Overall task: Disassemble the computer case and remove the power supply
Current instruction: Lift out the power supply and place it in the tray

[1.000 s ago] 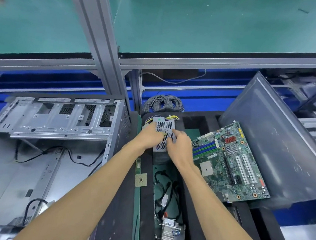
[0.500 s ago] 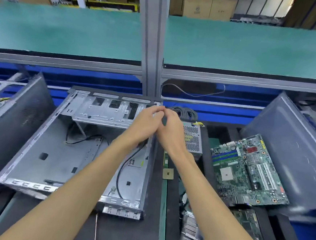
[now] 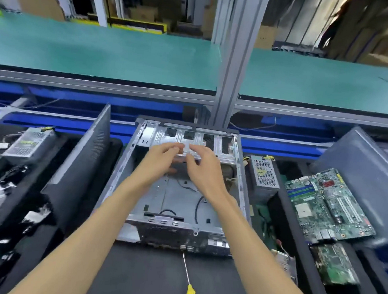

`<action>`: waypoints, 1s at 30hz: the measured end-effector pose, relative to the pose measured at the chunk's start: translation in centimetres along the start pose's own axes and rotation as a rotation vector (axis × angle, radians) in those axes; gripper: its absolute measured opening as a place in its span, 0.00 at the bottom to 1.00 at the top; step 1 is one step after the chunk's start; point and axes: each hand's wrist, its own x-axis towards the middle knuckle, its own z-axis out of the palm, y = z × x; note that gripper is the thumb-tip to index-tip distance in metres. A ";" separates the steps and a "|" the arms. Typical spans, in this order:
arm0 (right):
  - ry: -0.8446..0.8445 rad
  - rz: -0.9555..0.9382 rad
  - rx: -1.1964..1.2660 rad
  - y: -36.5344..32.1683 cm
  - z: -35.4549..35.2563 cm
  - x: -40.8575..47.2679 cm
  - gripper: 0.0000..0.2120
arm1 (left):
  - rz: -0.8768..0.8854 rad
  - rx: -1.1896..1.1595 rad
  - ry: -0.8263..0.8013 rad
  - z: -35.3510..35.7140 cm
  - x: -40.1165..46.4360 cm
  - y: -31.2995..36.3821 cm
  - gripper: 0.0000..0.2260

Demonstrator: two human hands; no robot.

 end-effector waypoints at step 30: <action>0.200 0.013 -0.479 3.2 4.6 -10.2 0.14 | 0.366 0.846 0.068 -2.8 -5.1 -9.6 0.09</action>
